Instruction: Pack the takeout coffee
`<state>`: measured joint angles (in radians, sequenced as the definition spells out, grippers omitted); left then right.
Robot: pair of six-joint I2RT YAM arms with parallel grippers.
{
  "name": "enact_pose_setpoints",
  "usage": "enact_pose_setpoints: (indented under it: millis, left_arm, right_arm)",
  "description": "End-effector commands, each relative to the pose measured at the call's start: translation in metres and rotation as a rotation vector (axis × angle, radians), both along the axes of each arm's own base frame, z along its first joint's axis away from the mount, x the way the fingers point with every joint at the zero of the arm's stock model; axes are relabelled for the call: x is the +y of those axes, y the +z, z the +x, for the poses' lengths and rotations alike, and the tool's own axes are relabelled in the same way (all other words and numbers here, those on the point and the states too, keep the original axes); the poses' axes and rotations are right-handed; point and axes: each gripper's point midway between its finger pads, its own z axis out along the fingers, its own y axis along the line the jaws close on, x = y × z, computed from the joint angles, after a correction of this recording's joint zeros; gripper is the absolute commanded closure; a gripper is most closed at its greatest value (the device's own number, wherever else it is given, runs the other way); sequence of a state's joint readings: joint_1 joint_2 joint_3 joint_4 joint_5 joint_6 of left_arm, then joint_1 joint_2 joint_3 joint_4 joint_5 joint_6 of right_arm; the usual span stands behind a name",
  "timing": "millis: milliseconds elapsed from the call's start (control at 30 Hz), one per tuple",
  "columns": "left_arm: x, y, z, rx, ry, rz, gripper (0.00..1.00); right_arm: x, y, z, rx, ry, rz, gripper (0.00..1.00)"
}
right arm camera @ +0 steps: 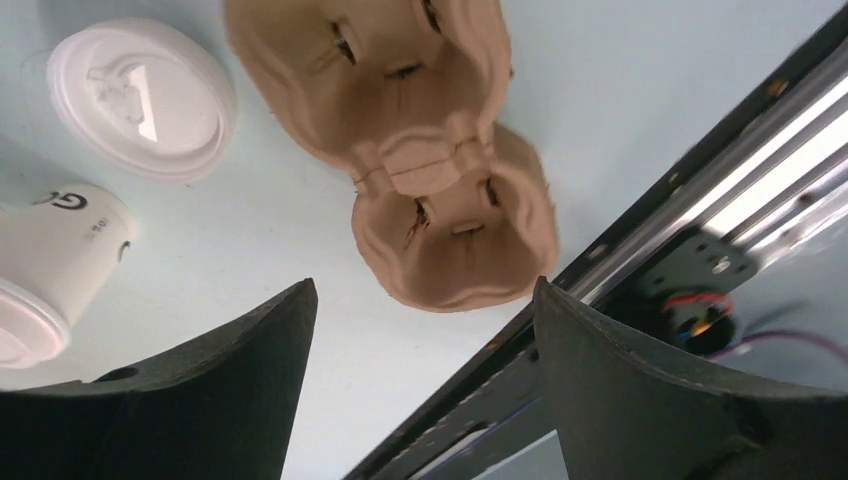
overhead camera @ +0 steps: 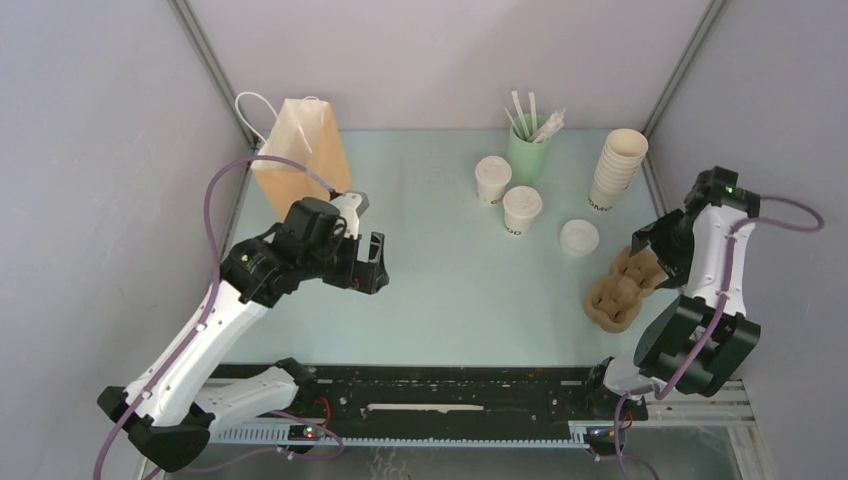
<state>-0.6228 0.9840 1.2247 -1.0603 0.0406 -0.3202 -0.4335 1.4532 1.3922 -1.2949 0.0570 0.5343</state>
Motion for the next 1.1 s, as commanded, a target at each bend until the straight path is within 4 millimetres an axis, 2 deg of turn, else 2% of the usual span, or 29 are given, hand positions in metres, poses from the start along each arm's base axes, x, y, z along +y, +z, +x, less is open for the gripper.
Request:
enact_pose_setpoints:
  millis: [0, 100, 133, 267, 333, 400, 500, 700, 833, 1067]
  left_arm:
    - [-0.006, 0.0, 0.002, -0.035, -0.048, 0.016, 0.0]
    - [-0.007, -0.001, 0.003, -0.043, -0.057, 0.035, 0.0]
    - [-0.007, -0.002, 0.004, -0.046, -0.057, 0.04, 0.0]
    - [-0.006, -0.004, 0.002, -0.034, -0.063, 0.053, 0.0]
    - [-0.006, -0.005, 0.002, -0.031, -0.065, 0.058, 0.0]
    - [-0.002, -0.005, 0.006, -0.041, -0.048, 0.077, 0.0]
    - [-0.002, -0.005, 0.007, -0.036, -0.047, 0.087, 0.0]
    - [-0.003, -0.004, 0.01, -0.036, -0.047, 0.097, 0.0]
    - [-0.002, -0.004, 0.012, -0.038, -0.038, 0.108, 0.0]
    - [0.003, -0.004, 0.014, -0.044, -0.018, 0.125, 0.0]
  right_arm:
    - [0.026, -0.013, 0.005, -0.029, -0.288, 0.19, 0.13]
    - [0.019, -0.017, 0.005, -0.013, -0.502, 0.163, 0.14]
    - [0.019, -0.018, 0.008, -0.017, -0.539, 0.161, 0.15]
    - [0.008, -0.027, -0.002, 0.03, -0.74, 0.073, 0.14]
    - [0.001, -0.034, 0.0, -0.002, -0.798, 0.062, 0.14]
    - [-0.005, -0.044, 0.006, -0.023, -0.816, 0.066, 0.13]
    - [-0.003, -0.058, 0.005, 0.036, -0.843, 0.08, 0.09]
    - [-0.014, -0.069, 0.011, -0.006, -0.851, 0.05, 0.05]
    - [-0.014, -0.077, 0.009, 0.014, -0.856, 0.049, 0.05]
    - [-0.011, -0.083, 0.004, 0.006, -0.877, 0.046, 0.12]
